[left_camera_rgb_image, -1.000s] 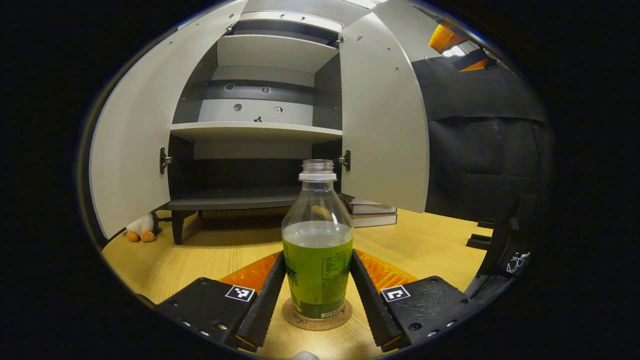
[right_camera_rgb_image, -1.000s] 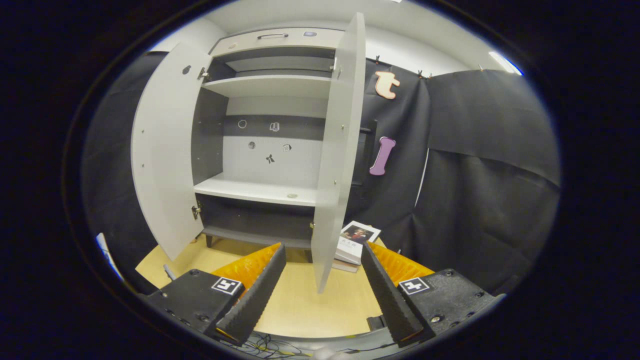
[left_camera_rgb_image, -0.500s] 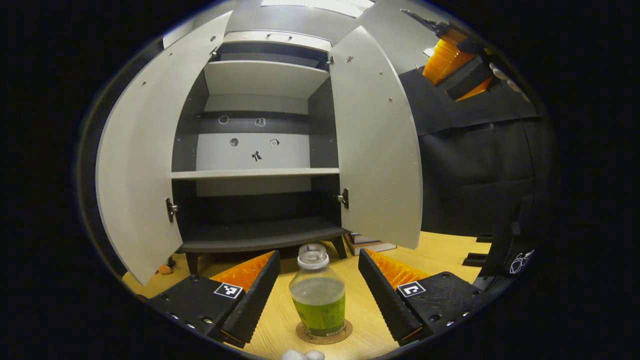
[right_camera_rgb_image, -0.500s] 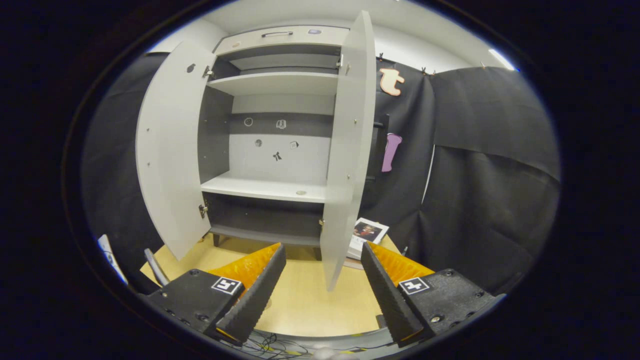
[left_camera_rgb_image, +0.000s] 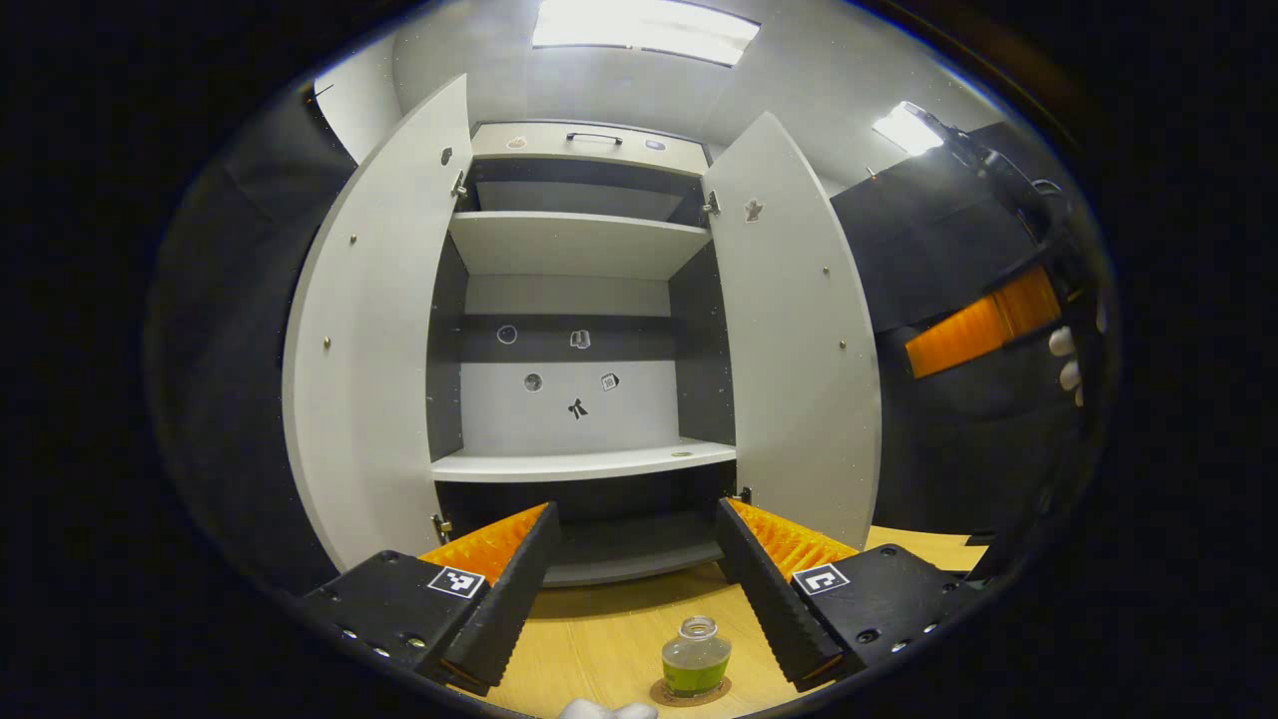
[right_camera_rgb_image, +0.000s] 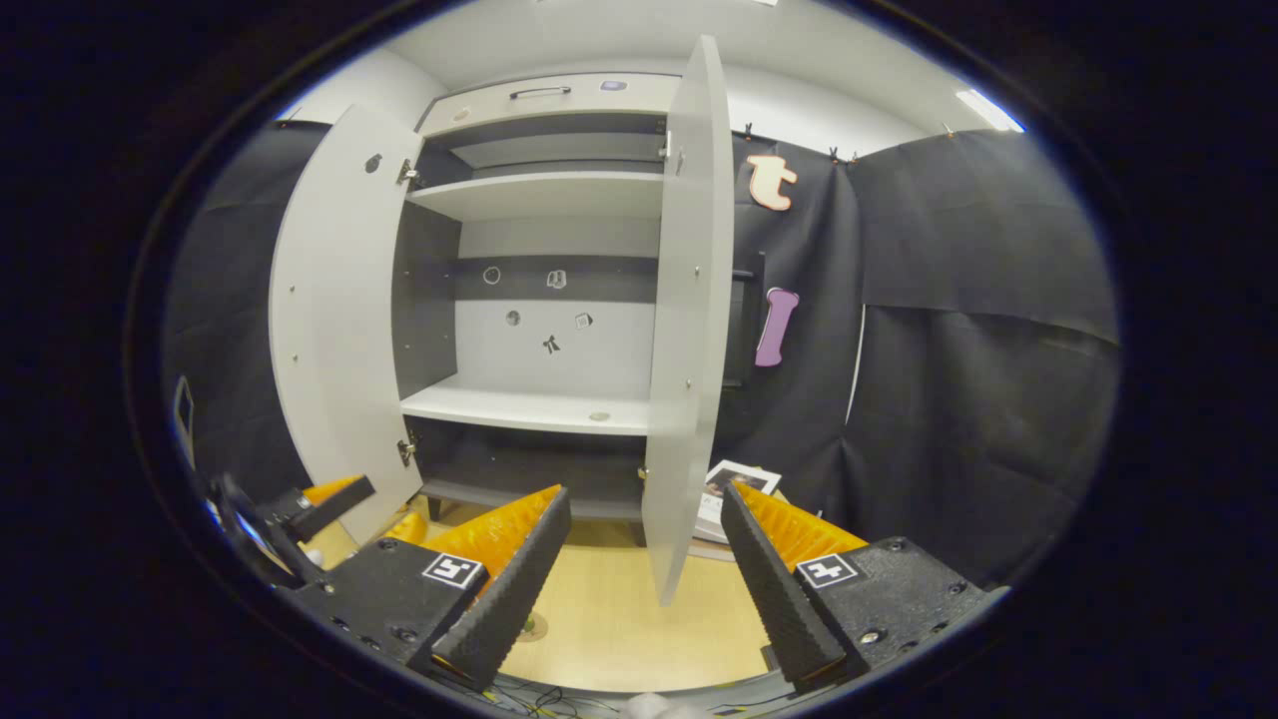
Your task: Grasp the bottle in the cabinet with the left hand and place it on the coaster, then close the right door with the right hand and the left door with the left hand.
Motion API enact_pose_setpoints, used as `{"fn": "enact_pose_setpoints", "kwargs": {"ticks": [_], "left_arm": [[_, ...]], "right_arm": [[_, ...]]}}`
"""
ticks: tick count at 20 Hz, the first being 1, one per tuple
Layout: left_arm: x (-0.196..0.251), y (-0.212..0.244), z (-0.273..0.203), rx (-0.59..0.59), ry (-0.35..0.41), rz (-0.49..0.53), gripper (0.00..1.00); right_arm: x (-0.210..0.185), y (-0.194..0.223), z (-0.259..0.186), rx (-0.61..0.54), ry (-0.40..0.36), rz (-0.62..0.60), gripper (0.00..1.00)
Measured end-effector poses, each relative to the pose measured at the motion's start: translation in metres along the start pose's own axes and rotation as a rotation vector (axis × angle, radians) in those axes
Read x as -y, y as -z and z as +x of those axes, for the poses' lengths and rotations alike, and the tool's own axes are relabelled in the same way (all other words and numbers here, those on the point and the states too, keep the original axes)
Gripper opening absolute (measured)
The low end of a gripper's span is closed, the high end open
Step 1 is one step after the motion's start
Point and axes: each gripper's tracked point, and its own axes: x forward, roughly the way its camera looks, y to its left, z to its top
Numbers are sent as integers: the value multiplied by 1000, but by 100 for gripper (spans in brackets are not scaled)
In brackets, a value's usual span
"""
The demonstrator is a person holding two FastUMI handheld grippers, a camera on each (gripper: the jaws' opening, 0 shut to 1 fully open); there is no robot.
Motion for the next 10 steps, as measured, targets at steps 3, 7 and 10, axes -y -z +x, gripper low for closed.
{"fn": "enact_pose_setpoints", "kwargs": {"ticks": [3,7,10], "left_arm": [[-27,-41,-10,10,-74,-16,96],[-52,-83,-29,20,-173,28,96],[-58,-96,-45,-25,-246,60,96]], "right_arm": [[21,-16,7,58,15,23,100],[66,-35,23,116,50,58,99],[111,-49,41,137,67,89,100]]}}
